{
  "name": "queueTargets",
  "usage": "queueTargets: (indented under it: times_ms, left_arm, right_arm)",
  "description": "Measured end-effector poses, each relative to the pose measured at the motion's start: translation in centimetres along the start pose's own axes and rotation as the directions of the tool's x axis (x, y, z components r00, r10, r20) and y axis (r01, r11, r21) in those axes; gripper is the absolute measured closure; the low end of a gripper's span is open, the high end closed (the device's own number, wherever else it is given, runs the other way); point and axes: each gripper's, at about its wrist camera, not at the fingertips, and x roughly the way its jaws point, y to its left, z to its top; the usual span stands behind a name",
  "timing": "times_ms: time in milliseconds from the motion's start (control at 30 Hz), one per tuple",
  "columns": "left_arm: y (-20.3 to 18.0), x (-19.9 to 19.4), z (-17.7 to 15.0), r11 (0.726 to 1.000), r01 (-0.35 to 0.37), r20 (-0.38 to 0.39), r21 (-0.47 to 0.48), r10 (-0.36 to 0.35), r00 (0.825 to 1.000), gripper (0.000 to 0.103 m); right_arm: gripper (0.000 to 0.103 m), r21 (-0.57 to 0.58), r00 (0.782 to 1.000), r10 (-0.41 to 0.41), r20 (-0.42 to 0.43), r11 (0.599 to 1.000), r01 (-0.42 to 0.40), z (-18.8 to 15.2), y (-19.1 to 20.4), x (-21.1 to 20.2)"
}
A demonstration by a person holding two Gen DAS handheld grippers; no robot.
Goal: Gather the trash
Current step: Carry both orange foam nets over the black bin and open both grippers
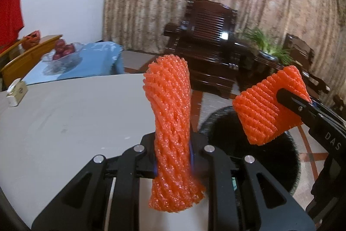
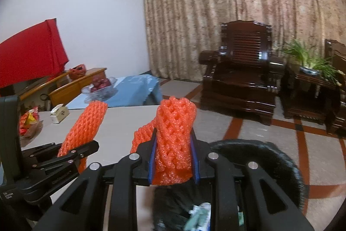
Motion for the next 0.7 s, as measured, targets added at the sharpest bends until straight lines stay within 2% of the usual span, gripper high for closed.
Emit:
queueTargets:
  times_ms: [400,700]
  left_arm:
    - [-8.2,3.9,-1.5,0.985,0.150,-0.050,0.091,-0.146,0.988,0.084]
    - [-12.0,8.0,-3.3,0.973,0.202,-0.113,0.114,-0.190,0.975,0.084]
  right_arm:
    - [0.077,0.058,0.988,-0.149,-0.023,0.987,0.151,-2.1,-7.7,-2.7]
    - [0.077,0.081,0.975,-0.214,-0.069,0.972,0.219,-4.1,-11.4,-2.6]
